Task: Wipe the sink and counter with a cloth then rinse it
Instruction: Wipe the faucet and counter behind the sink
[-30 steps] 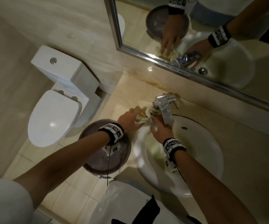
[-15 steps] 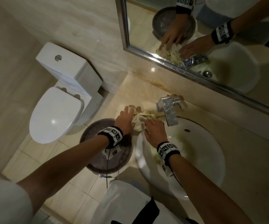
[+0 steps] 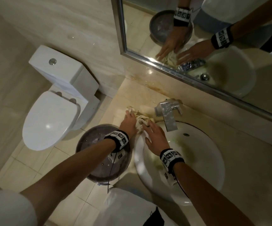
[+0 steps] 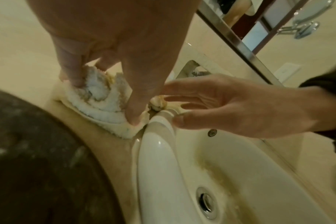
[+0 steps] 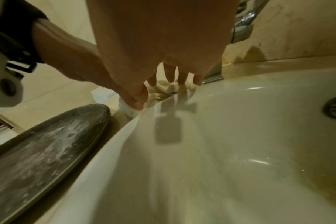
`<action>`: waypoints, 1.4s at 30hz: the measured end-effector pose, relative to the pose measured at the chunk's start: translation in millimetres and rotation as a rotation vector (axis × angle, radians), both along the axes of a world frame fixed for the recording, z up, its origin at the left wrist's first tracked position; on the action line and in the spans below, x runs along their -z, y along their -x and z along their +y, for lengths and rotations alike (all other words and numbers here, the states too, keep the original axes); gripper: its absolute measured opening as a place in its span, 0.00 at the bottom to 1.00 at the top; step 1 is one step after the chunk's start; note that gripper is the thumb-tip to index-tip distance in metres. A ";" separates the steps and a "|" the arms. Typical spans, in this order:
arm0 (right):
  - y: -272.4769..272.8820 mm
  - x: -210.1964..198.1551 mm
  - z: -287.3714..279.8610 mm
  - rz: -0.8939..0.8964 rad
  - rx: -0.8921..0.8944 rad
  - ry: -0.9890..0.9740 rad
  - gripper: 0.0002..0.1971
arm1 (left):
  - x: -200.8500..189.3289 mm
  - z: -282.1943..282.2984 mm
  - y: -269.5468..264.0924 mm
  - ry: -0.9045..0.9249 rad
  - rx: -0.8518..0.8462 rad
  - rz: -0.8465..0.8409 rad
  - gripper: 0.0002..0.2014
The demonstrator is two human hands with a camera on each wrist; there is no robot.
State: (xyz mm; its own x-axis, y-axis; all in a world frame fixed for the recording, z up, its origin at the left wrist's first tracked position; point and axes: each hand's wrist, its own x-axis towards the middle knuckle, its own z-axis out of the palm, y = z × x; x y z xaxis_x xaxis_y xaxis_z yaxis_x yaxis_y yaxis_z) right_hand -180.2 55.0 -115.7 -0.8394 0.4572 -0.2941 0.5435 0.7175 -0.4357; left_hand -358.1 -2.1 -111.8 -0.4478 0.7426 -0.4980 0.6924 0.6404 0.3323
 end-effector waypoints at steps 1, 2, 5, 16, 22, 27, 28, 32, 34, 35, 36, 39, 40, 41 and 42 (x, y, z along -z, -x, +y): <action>-4.9 1.0 2.1 -0.011 -0.015 0.000 0.37 | -2.7 6.4 6.5 -0.003 0.031 -0.009 0.43; -10.3 2.4 4.6 -0.026 -0.026 -0.005 0.38 | -4.2 14.5 13.4 -0.004 0.063 -0.016 0.43; -22.7 1.2 10.7 -0.084 -0.054 -0.017 0.38 | -7.0 39.9 37.2 -0.018 0.129 -0.035 0.41; -84.6 -2.1 32.7 0.017 -0.010 -0.116 0.33 | -19.2 113.3 42.9 -0.204 0.207 -0.024 0.28; -108.1 -0.3 34.8 0.113 0.053 -0.082 0.28 | -12.9 133.7 34.8 -0.145 0.472 0.068 0.21; -113.9 2.9 45.4 0.091 0.131 -0.040 0.25 | -9.5 125.6 49.9 -0.202 0.601 0.096 0.42; -113.8 2.0 47.6 0.083 0.140 -0.046 0.25 | -10.4 122.1 51.0 -0.201 0.566 0.104 0.44; -113.6 -1.2 50.6 0.072 0.191 -0.035 0.23 | -14.2 97.6 55.4 -0.121 0.393 0.143 0.36; -111.2 -2.0 47.9 0.058 0.191 -0.020 0.23 | -14.8 81.3 52.8 -0.049 0.322 0.139 0.31; -109.7 -3.8 44.7 0.058 0.195 -0.002 0.22 | -15.9 70.4 48.2 -0.021 0.314 0.140 0.30; -107.7 -5.1 40.5 0.065 0.213 0.030 0.21 | -15.1 58.5 42.6 -0.007 0.328 0.142 0.30; -99.1 -10.1 25.0 0.120 0.275 0.159 0.20 | -11.8 24.1 21.2 -0.049 0.374 0.105 0.31; -96.7 -10.3 19.3 0.139 0.299 0.202 0.21 | -11.8 15.1 11.5 -0.086 0.387 0.092 0.29; -95.0 -9.4 14.1 0.148 0.331 0.252 0.22 | -11.2 9.1 0.2 -0.128 0.398 0.075 0.27; -92.8 -10.8 9.4 0.147 0.365 0.303 0.25 | -12.2 4.5 -13.7 -0.188 0.409 0.049 0.25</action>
